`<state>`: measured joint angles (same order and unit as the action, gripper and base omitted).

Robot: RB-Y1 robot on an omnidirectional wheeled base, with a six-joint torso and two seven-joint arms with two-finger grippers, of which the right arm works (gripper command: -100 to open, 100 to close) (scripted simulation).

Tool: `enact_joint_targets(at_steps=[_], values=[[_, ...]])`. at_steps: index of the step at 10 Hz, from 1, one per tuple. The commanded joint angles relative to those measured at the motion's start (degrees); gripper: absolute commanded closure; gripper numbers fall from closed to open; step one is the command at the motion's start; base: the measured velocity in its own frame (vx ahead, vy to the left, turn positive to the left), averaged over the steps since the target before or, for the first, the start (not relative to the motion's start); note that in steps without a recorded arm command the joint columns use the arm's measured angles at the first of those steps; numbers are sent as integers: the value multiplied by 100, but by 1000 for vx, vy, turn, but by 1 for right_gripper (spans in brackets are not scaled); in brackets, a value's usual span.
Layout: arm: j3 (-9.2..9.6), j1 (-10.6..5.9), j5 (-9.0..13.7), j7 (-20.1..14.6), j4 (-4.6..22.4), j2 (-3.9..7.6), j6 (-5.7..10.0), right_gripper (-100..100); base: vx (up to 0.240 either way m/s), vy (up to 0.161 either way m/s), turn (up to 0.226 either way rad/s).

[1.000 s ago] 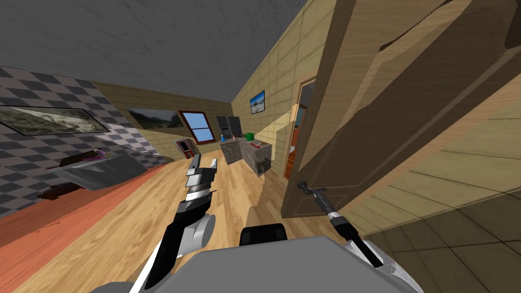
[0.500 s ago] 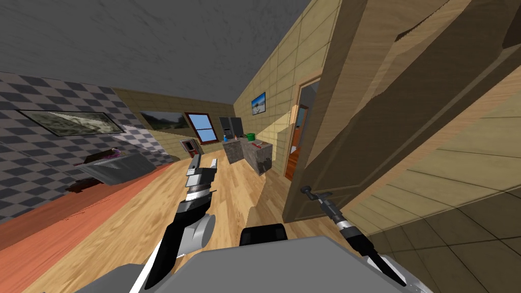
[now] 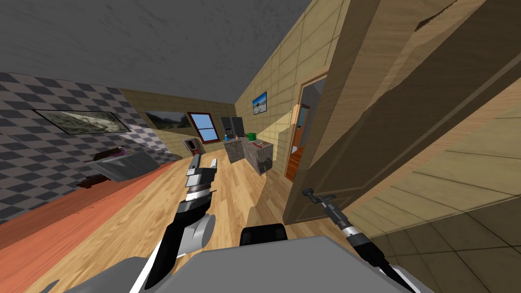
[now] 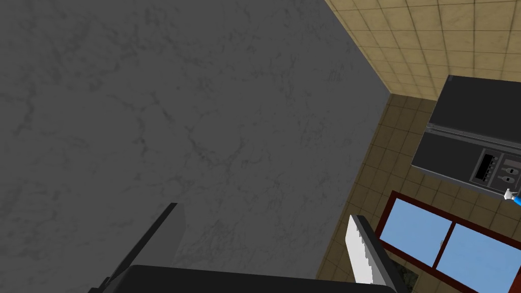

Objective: Pull the door open

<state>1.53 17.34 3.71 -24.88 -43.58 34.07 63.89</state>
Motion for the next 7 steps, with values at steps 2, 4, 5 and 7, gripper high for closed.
enact_joint_targets(at_steps=[2, 4, 5, 7], values=[[50, 93, -41, 6, 197, -11, 403, 100, 19, -1, 32], [86, 177, -73, 4, 417, -6, 723, 100, 13, -8, 43], [86, 177, -73, 4, 417, -6, 764, 100, 2, -10, 4], [105, 222, -90, 2, 537, -3, 922, 100, 1, -5, 26]])
